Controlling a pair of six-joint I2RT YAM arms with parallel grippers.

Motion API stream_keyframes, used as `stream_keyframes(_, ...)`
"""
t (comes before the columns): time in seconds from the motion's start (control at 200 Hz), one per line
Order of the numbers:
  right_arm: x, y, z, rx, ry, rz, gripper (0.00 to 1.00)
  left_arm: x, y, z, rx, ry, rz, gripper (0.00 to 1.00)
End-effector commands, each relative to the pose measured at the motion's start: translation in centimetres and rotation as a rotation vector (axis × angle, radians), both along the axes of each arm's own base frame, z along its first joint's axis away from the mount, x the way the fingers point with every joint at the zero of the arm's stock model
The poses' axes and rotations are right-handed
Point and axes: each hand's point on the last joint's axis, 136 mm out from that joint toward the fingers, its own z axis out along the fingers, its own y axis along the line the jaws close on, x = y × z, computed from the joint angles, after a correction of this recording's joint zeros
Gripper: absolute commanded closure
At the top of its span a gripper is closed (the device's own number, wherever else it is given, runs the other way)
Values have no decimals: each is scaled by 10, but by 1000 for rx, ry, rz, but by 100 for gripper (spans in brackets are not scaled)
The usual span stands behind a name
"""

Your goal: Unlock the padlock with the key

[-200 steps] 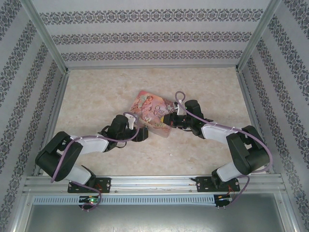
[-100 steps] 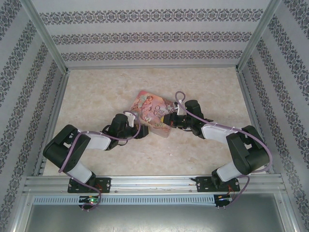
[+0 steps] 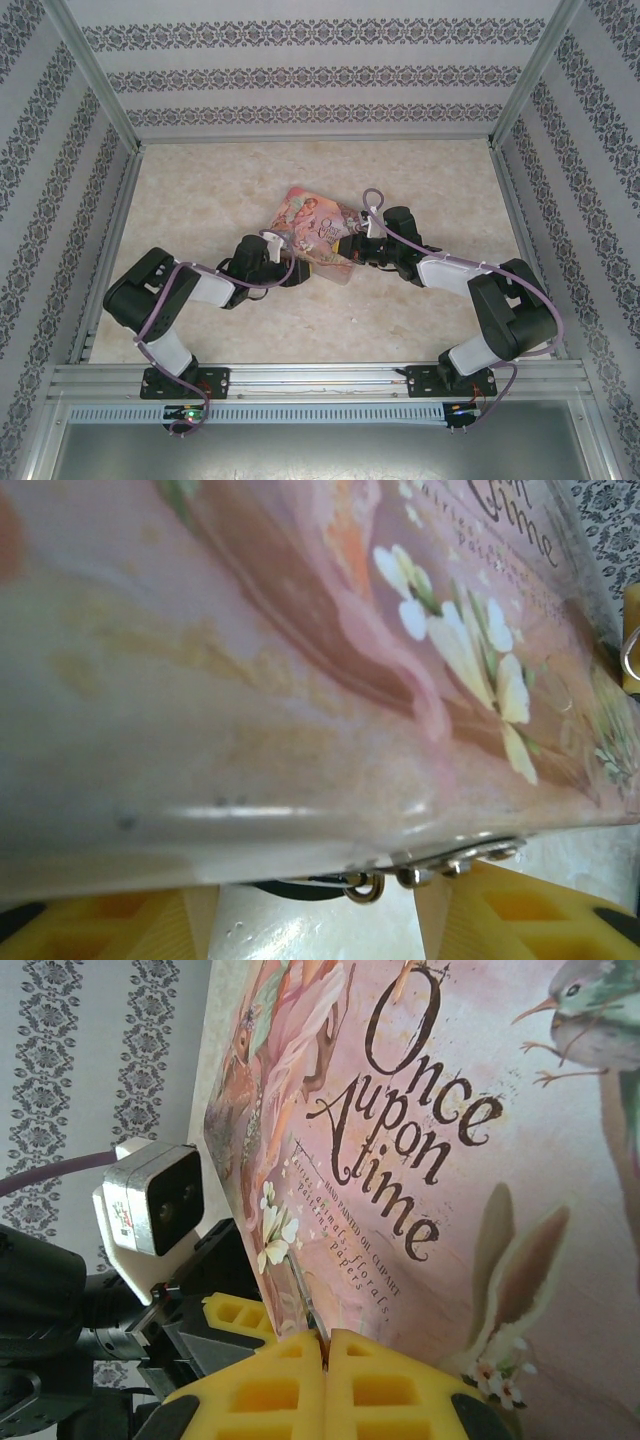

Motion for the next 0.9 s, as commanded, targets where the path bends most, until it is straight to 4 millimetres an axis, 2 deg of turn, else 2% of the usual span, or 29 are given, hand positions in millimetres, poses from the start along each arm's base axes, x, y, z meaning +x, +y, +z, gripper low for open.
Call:
stream_keyframes(0.0, -11, -14, -44, -95, 119, -32, 100, 9, -9, 16, -75, -36, -10, 48)
stream_keyframes(0.34, -12, -14, -44, -93, 123, -33, 100, 11, -12, 15, -92, -30, 21, 51)
stream_keyframes(0.675, -11, -14, -43, -90, 120, -34, 100, 16, -11, 15, -88, -34, 48, 60)
stream_keyframes(0.894, -11, -14, -42, -89, 121, -34, 100, 19, -14, 17, -92, -38, 49, 61)
